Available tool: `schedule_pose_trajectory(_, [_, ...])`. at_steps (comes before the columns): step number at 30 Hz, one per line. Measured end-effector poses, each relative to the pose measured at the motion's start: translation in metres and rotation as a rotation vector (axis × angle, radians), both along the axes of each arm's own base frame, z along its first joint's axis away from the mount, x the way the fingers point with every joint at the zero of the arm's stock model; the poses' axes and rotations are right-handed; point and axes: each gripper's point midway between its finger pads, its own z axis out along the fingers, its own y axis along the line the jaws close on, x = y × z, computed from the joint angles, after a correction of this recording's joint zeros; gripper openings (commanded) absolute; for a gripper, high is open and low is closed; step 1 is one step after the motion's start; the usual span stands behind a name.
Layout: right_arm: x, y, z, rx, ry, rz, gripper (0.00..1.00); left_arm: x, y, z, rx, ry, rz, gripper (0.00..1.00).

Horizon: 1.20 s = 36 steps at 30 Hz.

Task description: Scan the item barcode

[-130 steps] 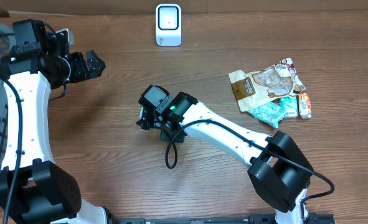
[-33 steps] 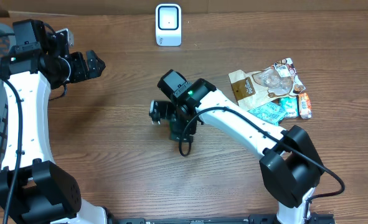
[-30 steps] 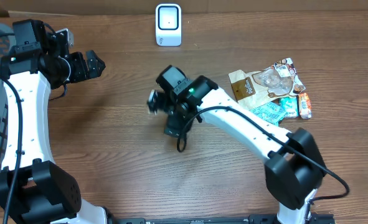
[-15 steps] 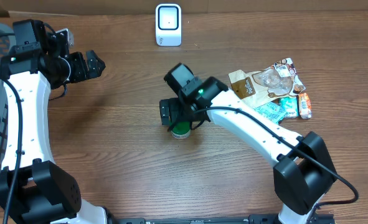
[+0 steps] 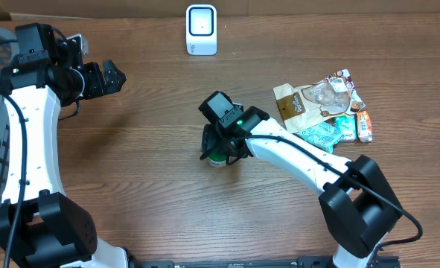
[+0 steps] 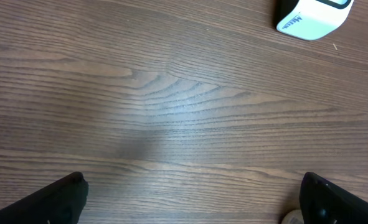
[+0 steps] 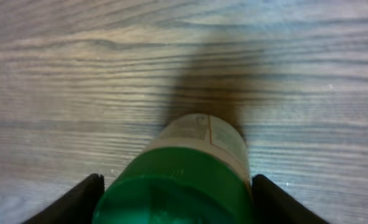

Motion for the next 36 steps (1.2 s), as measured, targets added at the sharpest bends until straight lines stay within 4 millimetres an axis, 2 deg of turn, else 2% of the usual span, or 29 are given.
schedule_pose_trajectory(2, [0.000,0.000,0.001,-0.009,-0.009,0.038,0.50,0.000,0.000,0.000,0.000,0.000,0.000,1.00])
schedule_pose_trajectory(3, [-0.001,-0.001,0.001,-0.015,-0.013,0.063,0.44,0.000,0.000,0.000,0.000,0.000,0.000,1.00])
schedule_pose_trajectory(9, [-0.007,-0.007,0.006,-0.096,-0.036,0.322,0.40,0.000,0.000,0.000,0.000,0.000,0.000,1.00])
schedule_pose_trajectory(14, [0.006,0.004,0.037,-0.134,-0.148,0.609,0.39,0.000,0.000,0.000,0.000,0.000,0.000,1.00])
schedule_pose_trajectory(16, [0.014,0.011,0.051,-0.143,-0.217,0.729,0.41,0.000,0.000,0.000,0.000,0.000,0.000,1.00])
schedule_pose_trajectory(19, [0.015,0.020,0.060,-0.146,-0.284,0.924,0.44,0.000,0.000,0.000,0.000,0.000,0.000,1.00])
schedule_pose_trajectory(23, [0.004,0.026,0.059,-0.133,-0.323,1.178,0.44,0.000,0.000,0.000,0.000,0.000,0.000,1.00])
schedule_pose_trajectory(28, [-0.002,0.030,0.058,-0.119,-0.358,1.326,0.43,0.000,0.000,0.000,0.000,0.000,0.000,1.00])
schedule_pose_trajectory(36, [-0.025,0.029,0.033,-0.045,-0.334,1.471,0.56,0.000,0.000,0.000,0.000,0.000,0.000,1.00])
